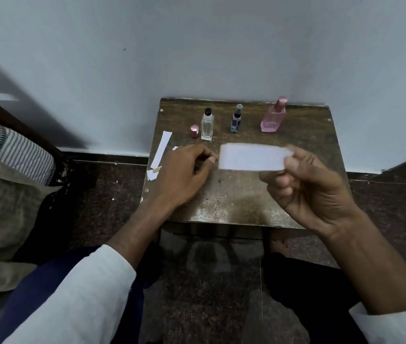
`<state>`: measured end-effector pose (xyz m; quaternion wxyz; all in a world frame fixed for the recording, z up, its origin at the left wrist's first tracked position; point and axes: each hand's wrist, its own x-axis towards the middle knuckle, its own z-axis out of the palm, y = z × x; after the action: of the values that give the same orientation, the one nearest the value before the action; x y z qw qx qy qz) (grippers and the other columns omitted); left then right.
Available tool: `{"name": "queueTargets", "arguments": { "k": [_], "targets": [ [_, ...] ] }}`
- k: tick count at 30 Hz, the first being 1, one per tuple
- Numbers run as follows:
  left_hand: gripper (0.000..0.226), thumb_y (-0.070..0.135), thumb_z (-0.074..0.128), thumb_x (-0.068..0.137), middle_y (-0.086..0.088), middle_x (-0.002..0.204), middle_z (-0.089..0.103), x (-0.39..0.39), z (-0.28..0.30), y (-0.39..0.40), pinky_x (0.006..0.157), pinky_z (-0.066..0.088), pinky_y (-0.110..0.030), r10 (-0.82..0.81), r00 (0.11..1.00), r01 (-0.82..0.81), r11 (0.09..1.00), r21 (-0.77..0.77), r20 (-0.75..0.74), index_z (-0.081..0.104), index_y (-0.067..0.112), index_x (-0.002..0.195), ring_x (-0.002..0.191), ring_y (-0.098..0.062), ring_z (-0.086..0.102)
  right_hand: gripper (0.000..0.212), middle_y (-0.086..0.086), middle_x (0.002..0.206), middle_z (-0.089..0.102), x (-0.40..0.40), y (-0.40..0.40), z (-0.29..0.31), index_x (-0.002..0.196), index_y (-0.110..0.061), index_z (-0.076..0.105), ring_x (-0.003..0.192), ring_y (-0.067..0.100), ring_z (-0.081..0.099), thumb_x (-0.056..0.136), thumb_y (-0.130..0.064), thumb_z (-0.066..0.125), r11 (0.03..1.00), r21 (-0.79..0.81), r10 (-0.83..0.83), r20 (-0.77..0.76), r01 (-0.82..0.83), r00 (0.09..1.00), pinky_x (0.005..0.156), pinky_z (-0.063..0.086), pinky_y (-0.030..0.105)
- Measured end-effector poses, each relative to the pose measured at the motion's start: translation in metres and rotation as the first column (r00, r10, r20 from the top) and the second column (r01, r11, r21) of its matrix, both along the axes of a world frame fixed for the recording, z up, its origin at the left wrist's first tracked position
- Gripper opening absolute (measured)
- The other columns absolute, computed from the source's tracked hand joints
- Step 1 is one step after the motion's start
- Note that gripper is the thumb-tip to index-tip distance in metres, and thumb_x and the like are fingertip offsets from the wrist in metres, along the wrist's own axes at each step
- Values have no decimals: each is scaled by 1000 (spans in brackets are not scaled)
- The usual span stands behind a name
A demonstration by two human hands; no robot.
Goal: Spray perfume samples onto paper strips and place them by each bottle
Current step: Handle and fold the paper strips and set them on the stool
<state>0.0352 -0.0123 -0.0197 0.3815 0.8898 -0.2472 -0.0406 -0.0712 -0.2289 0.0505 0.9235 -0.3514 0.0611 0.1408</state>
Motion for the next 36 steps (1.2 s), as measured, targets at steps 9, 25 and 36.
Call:
{"name": "queueTargets", "arguments": {
  "k": [9, 25, 36],
  "targets": [
    [12, 21, 67, 102, 8, 107, 77, 2, -4, -1, 87, 57, -30, -22, 1000, 22, 998, 60, 7, 77, 20, 109, 96, -6, 68, 8, 10, 71, 72, 5, 11, -22, 83, -5, 80, 58, 12, 65, 77, -1, 79, 881, -472, -99, -199, -7, 975, 54, 55, 17],
    [9, 17, 70, 100, 4, 105, 77, 4, -5, -7, 80, 53, -22, -45, 999, 43, 997, 68, 27, 77, 17, 106, 91, -8, 66, 6, 8, 69, 70, 5, 1, -22, 75, -12, 78, 58, 11, 64, 77, -7, 81, 973, -230, -32, -135, 0, 990, 54, 56, 18],
    [12, 24, 69, 102, 11, 105, 75, 8, -5, -6, 80, 53, -20, -15, 1000, 13, 996, 90, 21, 78, 20, 109, 89, -4, 66, 21, 8, 71, 66, 8, -16, -28, 85, -6, 74, 60, 11, 60, 73, -10, 90, 984, -178, -24, -152, -4, 988, 53, 53, 17]
  ]
}}
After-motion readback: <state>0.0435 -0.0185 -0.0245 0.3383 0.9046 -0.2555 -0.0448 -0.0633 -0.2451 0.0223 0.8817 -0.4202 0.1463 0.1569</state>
